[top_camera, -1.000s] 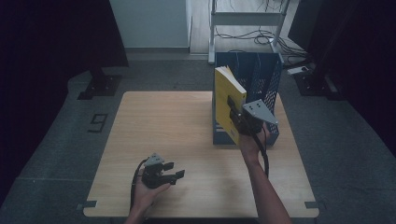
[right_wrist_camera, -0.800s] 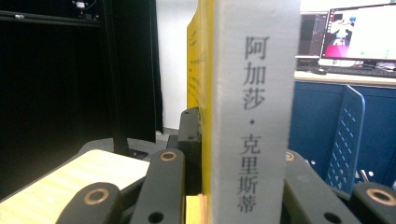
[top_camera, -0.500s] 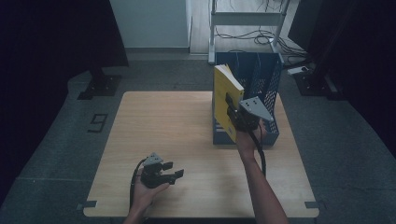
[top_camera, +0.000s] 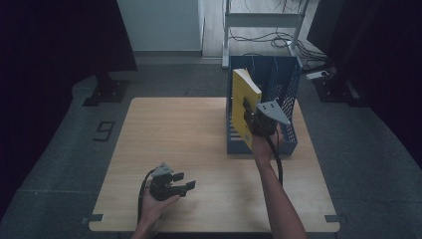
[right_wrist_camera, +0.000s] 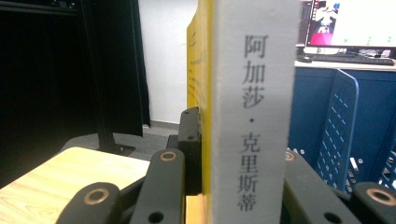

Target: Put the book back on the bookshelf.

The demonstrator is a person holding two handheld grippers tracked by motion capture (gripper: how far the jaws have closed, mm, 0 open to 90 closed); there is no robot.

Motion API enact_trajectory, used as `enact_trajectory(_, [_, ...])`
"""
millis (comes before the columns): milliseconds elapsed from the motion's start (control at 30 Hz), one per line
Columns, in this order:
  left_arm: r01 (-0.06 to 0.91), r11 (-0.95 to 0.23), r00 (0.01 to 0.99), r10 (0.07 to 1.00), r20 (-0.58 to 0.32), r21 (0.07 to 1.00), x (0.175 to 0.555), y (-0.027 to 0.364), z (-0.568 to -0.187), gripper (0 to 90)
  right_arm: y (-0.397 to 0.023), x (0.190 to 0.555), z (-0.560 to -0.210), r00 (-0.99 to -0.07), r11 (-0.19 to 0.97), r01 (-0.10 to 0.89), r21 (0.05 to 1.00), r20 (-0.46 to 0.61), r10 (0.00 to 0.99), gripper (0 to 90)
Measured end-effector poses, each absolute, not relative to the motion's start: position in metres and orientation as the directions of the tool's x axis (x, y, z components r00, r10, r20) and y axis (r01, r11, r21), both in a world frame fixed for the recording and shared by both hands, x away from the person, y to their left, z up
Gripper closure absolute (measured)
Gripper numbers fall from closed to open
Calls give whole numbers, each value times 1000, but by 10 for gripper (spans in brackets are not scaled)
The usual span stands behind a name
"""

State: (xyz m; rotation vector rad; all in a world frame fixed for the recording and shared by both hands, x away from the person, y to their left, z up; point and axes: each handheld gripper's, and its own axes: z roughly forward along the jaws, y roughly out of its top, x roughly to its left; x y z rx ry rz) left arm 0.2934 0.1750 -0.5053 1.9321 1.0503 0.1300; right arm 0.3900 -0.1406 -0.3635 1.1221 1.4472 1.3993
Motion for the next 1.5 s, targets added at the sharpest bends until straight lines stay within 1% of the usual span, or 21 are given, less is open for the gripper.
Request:
enact_trajectory(700, [624, -222, 628, 713, -312, 749, 294, 178, -506, 353, -137, 408, -362, -244, 1, 72, 997, 17, 970, 743])
enact_trajectory(1067, [625, -205, 622, 715, -321, 753, 294, 183, -504, 353, -132, 424, -367, -218, -6, 87, 996, 25, 976, 743])
enact_trajectory(1300, [622, -201, 622, 714, -321, 757, 294, 185, -503, 353, -129, 429, -370, -207, 1, 97, 995, 19, 978, 743])
enact_trajectory(1500, [622, -203, 623, 714, -321, 757, 294, 185, -503, 353, -131, 433, -372, -194, -15, 102, 995, 35, 980, 743])
